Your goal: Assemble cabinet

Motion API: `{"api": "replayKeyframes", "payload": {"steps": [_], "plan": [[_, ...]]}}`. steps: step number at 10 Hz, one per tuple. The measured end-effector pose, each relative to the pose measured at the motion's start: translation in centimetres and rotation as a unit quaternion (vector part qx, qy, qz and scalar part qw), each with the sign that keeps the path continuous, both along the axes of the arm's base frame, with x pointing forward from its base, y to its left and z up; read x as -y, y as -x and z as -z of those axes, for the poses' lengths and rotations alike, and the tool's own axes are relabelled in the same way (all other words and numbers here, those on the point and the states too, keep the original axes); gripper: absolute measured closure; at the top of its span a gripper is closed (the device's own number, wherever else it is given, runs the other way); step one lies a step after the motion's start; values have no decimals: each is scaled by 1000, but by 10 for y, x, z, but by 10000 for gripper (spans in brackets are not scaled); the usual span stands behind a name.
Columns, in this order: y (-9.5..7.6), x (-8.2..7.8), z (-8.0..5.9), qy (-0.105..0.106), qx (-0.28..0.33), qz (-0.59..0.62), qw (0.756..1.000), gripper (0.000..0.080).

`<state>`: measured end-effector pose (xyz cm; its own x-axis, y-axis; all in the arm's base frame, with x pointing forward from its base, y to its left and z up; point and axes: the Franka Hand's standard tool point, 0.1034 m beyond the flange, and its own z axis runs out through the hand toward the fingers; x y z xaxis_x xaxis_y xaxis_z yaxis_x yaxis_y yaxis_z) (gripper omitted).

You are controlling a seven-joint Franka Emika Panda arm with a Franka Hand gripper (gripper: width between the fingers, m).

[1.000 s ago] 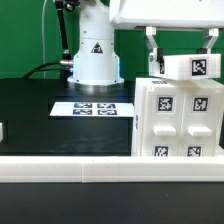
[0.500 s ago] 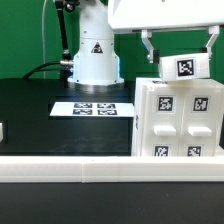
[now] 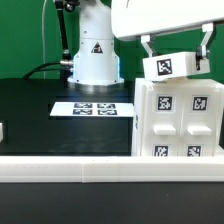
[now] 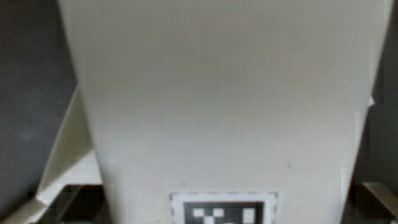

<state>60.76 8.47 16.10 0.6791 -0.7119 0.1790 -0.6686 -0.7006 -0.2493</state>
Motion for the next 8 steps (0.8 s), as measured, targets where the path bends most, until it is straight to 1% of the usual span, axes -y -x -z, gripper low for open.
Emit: {"api": "replayKeyframes", "payload": {"steps": [2, 4, 5, 7, 8], "plan": [[1, -1, 0, -42, -7, 107, 993, 242], [0, -2, 1, -85, -12, 216, 973, 242], [0, -2, 1, -94, -13, 239, 966, 242], [1, -3, 0, -141, -25, 356, 924, 242], [1, -3, 0, -147, -29, 372, 916, 242]]}}
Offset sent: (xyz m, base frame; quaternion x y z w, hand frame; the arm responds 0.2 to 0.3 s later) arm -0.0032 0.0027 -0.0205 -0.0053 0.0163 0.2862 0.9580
